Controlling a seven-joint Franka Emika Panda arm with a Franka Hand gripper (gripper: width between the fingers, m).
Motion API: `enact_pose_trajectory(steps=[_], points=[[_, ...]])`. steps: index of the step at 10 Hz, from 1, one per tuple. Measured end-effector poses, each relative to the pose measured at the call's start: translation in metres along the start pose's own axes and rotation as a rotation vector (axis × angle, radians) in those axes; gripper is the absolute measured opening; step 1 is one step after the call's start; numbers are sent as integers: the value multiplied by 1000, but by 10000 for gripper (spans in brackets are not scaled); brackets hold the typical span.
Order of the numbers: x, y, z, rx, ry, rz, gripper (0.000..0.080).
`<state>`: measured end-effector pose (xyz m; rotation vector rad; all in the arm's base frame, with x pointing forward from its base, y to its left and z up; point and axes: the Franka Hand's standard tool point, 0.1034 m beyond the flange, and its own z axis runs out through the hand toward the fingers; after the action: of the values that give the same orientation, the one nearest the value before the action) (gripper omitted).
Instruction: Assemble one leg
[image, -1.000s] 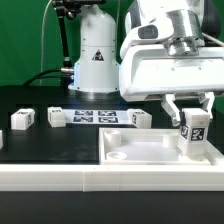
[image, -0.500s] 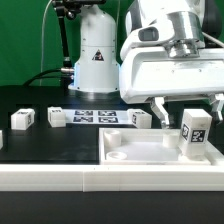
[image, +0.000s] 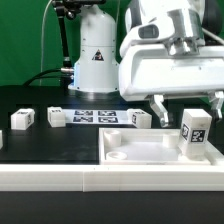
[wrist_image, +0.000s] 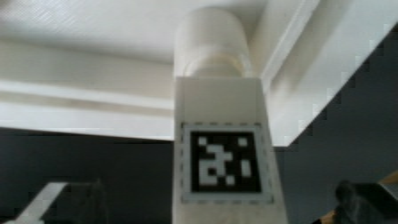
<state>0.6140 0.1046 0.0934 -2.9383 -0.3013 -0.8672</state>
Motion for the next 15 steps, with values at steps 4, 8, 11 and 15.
enact_pose_trajectory(steps=[4, 8, 11, 15], points=[[-7, -3, 6, 13, -58, 0, 649], [7, -2, 15, 73, -364, 14, 649], [4, -4, 12, 116, -562, 14, 649], [-1, -5, 13, 129, -625, 16, 554]])
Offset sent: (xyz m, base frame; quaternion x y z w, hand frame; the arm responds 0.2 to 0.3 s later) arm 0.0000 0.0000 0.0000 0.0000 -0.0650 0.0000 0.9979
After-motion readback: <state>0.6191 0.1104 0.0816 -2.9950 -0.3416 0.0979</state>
